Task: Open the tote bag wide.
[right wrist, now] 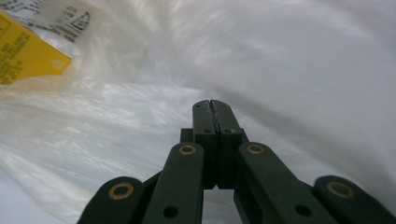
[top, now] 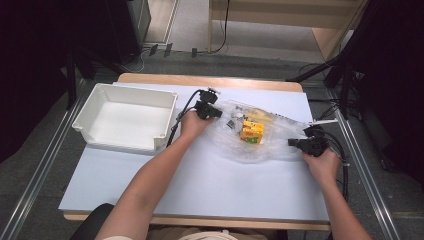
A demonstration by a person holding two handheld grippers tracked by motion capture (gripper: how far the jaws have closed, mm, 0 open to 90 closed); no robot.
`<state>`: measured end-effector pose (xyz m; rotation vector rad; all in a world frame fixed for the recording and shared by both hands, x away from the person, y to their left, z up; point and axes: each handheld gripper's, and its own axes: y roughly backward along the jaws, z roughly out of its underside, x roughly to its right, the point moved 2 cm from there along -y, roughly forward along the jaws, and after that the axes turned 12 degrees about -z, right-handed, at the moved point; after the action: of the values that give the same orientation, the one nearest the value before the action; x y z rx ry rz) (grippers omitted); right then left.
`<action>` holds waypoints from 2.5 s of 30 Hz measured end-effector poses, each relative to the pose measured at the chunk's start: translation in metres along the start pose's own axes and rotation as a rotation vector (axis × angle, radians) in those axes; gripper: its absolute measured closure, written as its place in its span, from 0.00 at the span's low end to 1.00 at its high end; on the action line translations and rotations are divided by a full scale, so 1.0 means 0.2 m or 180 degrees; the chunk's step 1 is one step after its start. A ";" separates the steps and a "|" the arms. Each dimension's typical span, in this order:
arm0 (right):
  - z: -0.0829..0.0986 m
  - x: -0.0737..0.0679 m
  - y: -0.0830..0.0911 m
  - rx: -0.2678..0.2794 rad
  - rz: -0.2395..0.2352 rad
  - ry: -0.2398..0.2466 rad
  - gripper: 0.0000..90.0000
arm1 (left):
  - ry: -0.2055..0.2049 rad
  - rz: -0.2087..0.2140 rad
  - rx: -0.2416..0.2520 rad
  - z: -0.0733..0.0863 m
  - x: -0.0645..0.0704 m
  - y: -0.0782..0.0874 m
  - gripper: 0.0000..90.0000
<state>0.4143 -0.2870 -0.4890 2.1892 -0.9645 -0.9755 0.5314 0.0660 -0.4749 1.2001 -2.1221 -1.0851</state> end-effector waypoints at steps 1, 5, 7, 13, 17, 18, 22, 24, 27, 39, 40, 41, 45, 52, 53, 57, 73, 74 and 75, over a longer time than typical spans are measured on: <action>0.01 0.01 0.01 -0.0009 0.0031 0.0000 1.00 | 0.0007 -0.0005 0.0001 0.00 0.00 0.00 1.00; 0.04 0.04 0.06 -0.0001 0.0142 -0.0033 1.00 | 0.0049 -0.0054 0.0001 0.00 -0.03 0.00 1.00; 0.06 0.07 0.09 0.0027 0.0178 -0.0084 1.00 | 0.0101 -0.0060 0.0000 0.00 -0.05 0.00 1.00; 0.09 0.12 0.13 0.0101 0.0285 -0.0185 1.00 | 0.0120 -0.0129 0.0063 0.01 -0.05 0.01 1.00; 0.10 0.13 0.14 0.0161 0.0401 -0.0159 1.00 | 0.0177 -0.0176 0.0103 0.02 -0.05 0.00 1.00; 0.10 0.14 0.14 0.0171 0.0399 -0.0172 1.00 | 0.0171 -0.0203 0.0107 0.02 -0.05 0.01 1.00; 0.10 0.14 0.14 0.0177 0.0461 -0.0169 1.00 | 0.0167 -0.0289 0.0106 0.02 -0.05 0.01 1.00; 0.09 0.14 0.14 0.0175 0.0486 -0.0164 1.00 | 0.0185 -0.0306 0.0110 0.02 -0.05 0.01 1.00; 0.09 0.16 0.15 0.0216 0.0561 -0.0178 1.00 | 0.0450 -0.0226 0.0046 0.02 -0.09 0.01 1.00; 0.08 0.16 0.15 0.0239 0.0625 -0.0294 1.00 | 0.0416 -0.0235 0.0005 0.01 -0.09 0.02 1.00; 0.07 0.15 0.15 0.0215 0.0592 -0.0282 1.00 | 0.0482 -0.0111 0.0007 0.01 -0.09 0.03 1.00; 0.07 0.14 0.15 0.0189 0.0572 -0.0255 1.00 | 0.0481 -0.0114 0.0021 0.01 -0.09 0.04 1.00; 0.03 0.08 0.17 0.0238 0.0499 -0.0084 1.00 | 0.0306 -0.0129 0.0075 -0.01 -0.06 0.10 1.00; -0.06 -0.07 0.20 0.0332 0.0153 0.0116 1.00 | 0.0117 -0.0073 0.0216 -0.04 -0.03 0.26 1.00; -0.08 -0.09 0.21 0.0351 0.0121 0.0163 1.00 | 0.0111 -0.0055 0.0236 -0.05 -0.03 0.28 1.00; -0.15 -0.16 0.20 0.0394 -0.0025 0.0255 1.00 | 0.0044 0.0038 0.0318 -0.07 0.01 0.37 1.00; -0.36 -0.18 -0.04 0.0258 -0.0181 0.0410 1.00 | -0.0212 0.0366 0.0306 0.03 0.26 0.42 1.00; -0.37 -0.17 -0.05 0.0257 -0.0163 0.0397 1.00 | -0.0207 0.0388 0.0285 0.05 0.27 0.41 1.00; -0.38 -0.16 -0.06 0.0267 -0.0177 0.0394 1.00 | -0.0200 0.0401 0.0282 0.07 0.29 0.40 1.00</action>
<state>0.4639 -0.2402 -0.4402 2.3274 -0.9065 -0.8269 0.4541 0.0460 -0.4171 1.0678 -2.2816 -0.9949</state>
